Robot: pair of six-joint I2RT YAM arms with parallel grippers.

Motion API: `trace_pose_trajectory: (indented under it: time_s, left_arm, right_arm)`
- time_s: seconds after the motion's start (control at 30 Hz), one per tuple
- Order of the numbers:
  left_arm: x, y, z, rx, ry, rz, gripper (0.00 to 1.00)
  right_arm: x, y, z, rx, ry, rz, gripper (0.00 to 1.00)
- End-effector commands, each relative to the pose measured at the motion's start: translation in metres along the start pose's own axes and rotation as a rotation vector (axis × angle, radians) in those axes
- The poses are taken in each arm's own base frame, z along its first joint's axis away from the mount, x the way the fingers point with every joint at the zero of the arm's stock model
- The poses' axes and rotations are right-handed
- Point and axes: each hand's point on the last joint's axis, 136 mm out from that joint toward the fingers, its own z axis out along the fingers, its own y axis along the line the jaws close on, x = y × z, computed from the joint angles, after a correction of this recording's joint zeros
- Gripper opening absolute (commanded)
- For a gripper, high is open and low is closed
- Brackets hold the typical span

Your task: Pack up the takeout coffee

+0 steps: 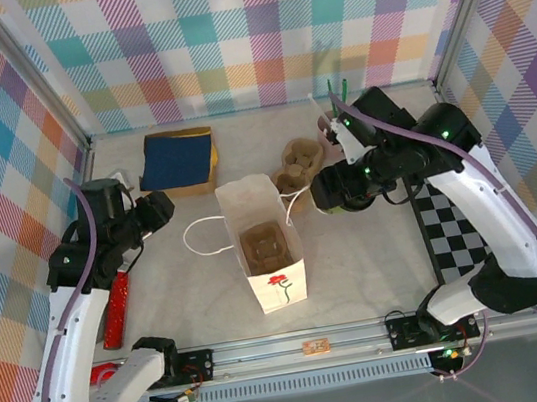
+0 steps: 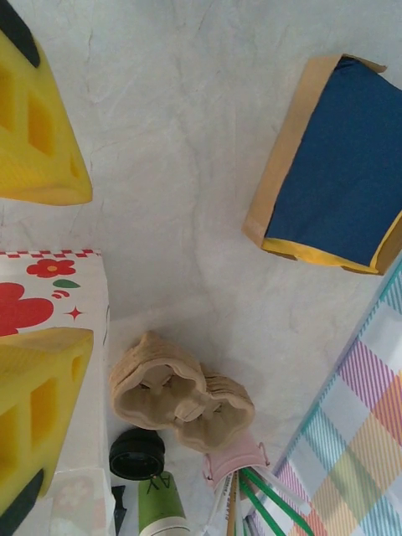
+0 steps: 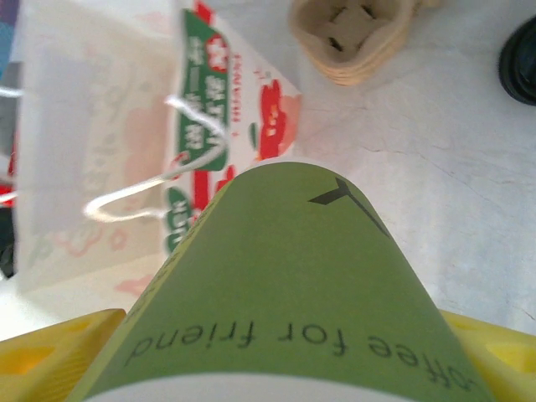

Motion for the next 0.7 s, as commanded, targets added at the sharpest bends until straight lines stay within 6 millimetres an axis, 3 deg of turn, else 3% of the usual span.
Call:
trace_pose_trajectory:
  time_s: [0.0, 0.17, 0.5, 0.67]
  left_arm:
    - [-0.009, -0.005, -0.004, 0.031, -0.036, 0.013, 0.43]
    - [-0.014, -0.01, -0.013, 0.048, -0.058, 0.009, 0.43]
    - [-0.013, -0.01, -0.014, 0.053, -0.052, 0.014, 0.43]
    - [-0.014, -0.035, -0.013, 0.2, -0.062, 0.036, 0.51]
  right_arm:
    - [0.017, 0.012, -0.008, -0.008, 0.082, -0.074, 0.42]
    - [0.012, 0.04, -0.02, -0.047, 0.072, -0.16, 0.38]
    - [0.017, 0.078, -0.018, -0.124, 0.084, -0.258, 0.38]
    - [0.016, 0.103, -0.003, -0.146, 0.108, -0.294, 0.38]
